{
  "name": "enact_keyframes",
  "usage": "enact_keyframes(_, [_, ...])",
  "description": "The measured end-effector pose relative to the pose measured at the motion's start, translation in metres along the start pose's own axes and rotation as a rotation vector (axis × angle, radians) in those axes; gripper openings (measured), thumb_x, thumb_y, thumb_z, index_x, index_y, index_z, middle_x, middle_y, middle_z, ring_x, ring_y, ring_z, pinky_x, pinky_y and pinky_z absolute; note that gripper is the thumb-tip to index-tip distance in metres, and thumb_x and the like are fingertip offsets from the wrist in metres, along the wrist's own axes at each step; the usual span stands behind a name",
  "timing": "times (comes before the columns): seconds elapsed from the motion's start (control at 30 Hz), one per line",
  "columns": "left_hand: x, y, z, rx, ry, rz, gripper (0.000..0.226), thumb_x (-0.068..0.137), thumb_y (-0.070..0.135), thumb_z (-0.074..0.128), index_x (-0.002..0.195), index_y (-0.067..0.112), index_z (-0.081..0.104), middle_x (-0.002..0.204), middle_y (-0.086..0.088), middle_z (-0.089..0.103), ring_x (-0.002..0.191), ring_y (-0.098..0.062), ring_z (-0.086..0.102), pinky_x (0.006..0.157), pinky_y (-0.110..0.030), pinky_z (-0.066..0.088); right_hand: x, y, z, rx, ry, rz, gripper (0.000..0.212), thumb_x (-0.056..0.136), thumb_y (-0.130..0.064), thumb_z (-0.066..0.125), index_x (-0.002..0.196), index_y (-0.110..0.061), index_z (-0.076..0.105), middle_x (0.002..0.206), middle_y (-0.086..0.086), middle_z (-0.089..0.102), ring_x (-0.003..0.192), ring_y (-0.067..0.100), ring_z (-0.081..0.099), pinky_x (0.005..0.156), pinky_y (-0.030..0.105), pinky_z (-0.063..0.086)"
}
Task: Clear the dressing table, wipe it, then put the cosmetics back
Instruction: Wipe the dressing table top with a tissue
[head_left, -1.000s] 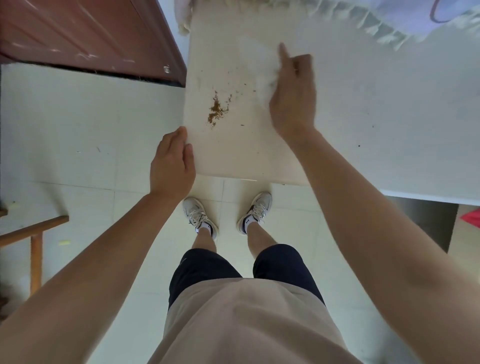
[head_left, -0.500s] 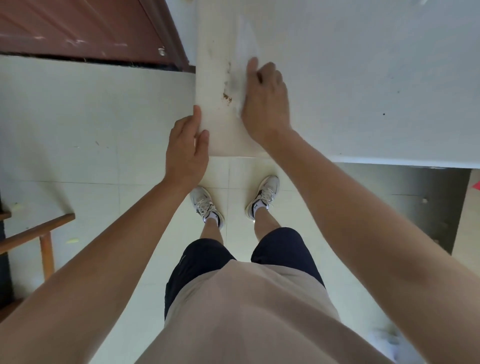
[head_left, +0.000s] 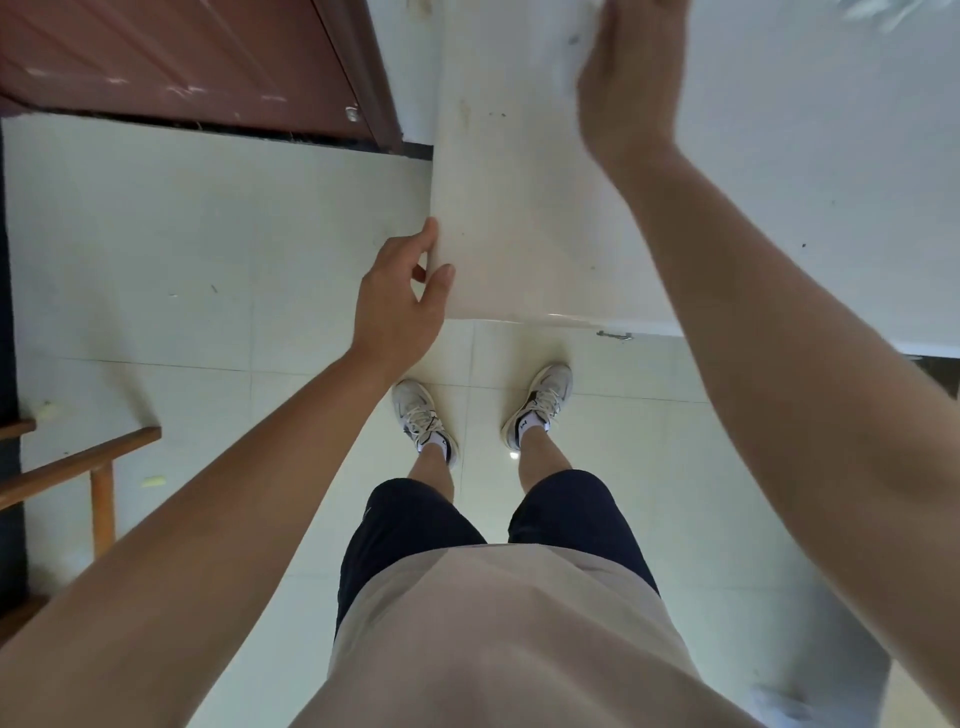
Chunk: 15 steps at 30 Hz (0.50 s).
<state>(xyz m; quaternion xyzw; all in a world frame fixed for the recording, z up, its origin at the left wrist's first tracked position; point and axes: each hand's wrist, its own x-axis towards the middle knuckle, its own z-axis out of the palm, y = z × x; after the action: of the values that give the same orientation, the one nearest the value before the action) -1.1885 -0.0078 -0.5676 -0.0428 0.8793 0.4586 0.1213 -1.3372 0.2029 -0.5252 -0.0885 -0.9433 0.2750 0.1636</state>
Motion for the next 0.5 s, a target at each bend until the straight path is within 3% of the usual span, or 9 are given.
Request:
enact_keyframes(0.07, [0.001, 0.000, -0.001, -0.012, -0.015, -0.019, 0.049, 0.095, 0.024, 0.058, 0.142, 0.017, 0.046, 0.123, 0.002, 0.055, 0.094, -0.012, 0.059, 0.084, -0.026, 0.048, 0.007, 0.033, -0.016, -0.135, -0.054, 0.137, 0.050, 0.084, 0.000, 0.034, 0.126, -0.007, 0.058, 0.114, 0.012, 0.053, 0.102, 0.023, 0.052, 0.083, 0.008, 0.032])
enact_keyframes(0.13, [0.002, -0.001, -0.003, -0.035, -0.023, -0.034, 0.049, 0.095, 0.025, 0.059, 0.142, 0.017, 0.046, 0.122, 0.001, 0.055, 0.094, -0.013, 0.060, 0.082, -0.030, 0.050, -0.002, 0.054, -0.020, -0.350, -0.218, 0.247, 0.060, 0.087, 0.002, 0.039, 0.146, -0.010, 0.038, 0.129, 0.013, 0.044, 0.114, 0.027, 0.047, 0.095, 0.023, 0.038])
enact_keyframes(0.2, [0.003, -0.001, -0.003, -0.060, -0.029, -0.048, 0.049, 0.094, 0.024, 0.059, 0.141, 0.018, 0.047, 0.120, 0.003, 0.055, 0.093, -0.013, 0.060, 0.080, -0.031, 0.051, -0.015, 0.050, -0.011, -0.537, -0.316, 0.262, 0.066, 0.087, 0.003, 0.043, 0.150, -0.007, 0.027, 0.138, 0.017, 0.039, 0.121, 0.034, 0.044, 0.097, 0.038, 0.040])
enact_keyframes(0.3, [0.003, -0.002, -0.003, -0.076, -0.017, -0.048, 0.049, 0.094, 0.024, 0.060, 0.141, 0.017, 0.048, 0.119, 0.004, 0.056, 0.089, -0.013, 0.060, 0.078, -0.029, 0.049, -0.023, 0.014, 0.015, -0.561, -0.399, 0.103, 0.067, 0.087, 0.001, 0.042, 0.150, -0.004, 0.023, 0.143, 0.020, 0.036, 0.123, 0.037, 0.042, 0.096, 0.043, 0.040])
enact_keyframes(0.5, [0.002, -0.001, 0.000, -0.096, -0.004, -0.074, 0.047, 0.094, 0.022, 0.060, 0.140, 0.016, 0.048, 0.117, 0.009, 0.054, 0.083, 0.001, 0.056, 0.075, -0.023, 0.048, -0.031, -0.046, 0.043, -0.392, -0.540, -0.206, 0.064, 0.085, 0.001, 0.044, 0.147, -0.006, 0.030, 0.133, 0.016, 0.041, 0.114, 0.030, 0.047, 0.092, 0.037, 0.042])
